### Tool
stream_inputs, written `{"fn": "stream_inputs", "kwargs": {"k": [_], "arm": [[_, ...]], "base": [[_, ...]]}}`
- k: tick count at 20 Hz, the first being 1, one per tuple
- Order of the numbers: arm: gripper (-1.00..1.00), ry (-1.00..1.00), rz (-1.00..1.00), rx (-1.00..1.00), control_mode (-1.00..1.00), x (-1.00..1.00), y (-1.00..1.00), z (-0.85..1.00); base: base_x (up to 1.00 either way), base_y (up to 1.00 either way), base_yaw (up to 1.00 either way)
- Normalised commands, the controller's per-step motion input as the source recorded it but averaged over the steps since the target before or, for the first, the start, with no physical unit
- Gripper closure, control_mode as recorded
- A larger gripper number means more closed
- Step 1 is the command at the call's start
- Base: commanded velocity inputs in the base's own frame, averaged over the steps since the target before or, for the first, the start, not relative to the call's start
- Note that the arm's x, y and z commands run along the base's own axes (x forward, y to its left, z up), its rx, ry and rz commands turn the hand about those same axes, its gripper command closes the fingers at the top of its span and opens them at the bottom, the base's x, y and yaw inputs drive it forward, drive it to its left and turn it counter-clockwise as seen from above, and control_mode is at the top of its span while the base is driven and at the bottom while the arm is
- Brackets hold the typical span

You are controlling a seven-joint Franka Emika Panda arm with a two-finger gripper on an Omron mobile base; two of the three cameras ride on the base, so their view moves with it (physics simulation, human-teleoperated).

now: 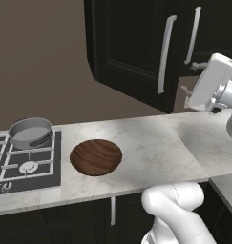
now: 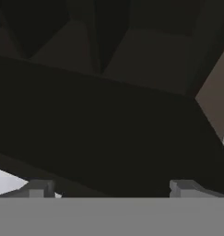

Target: Open the cabinet and move the ladle to the pot. Then close the cabinet.

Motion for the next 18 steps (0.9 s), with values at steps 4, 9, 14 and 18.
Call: {"fn": "stream_inputs", "kwargs": {"k": [4,9,14,18], "arm": [[-1.0,0.0,0.07,0.0,-1.0,0.3,0.31,-0.1],[-1.0,0.0,0.09,0.0,-1.0,0.09,0.3,-0.02],[-1.0,0.0,0.12,0.0,-1.0,-0.08,0.41,0.0],[-1.0,0.0,0.13,0.0,-1.0,-0.16,0.51,0.0]], "base": [[0.0,0.0,0.0],[0.0,0.0,0.0],[0.0,0.0,0.0],[0.0,0.0,0.0]]}}
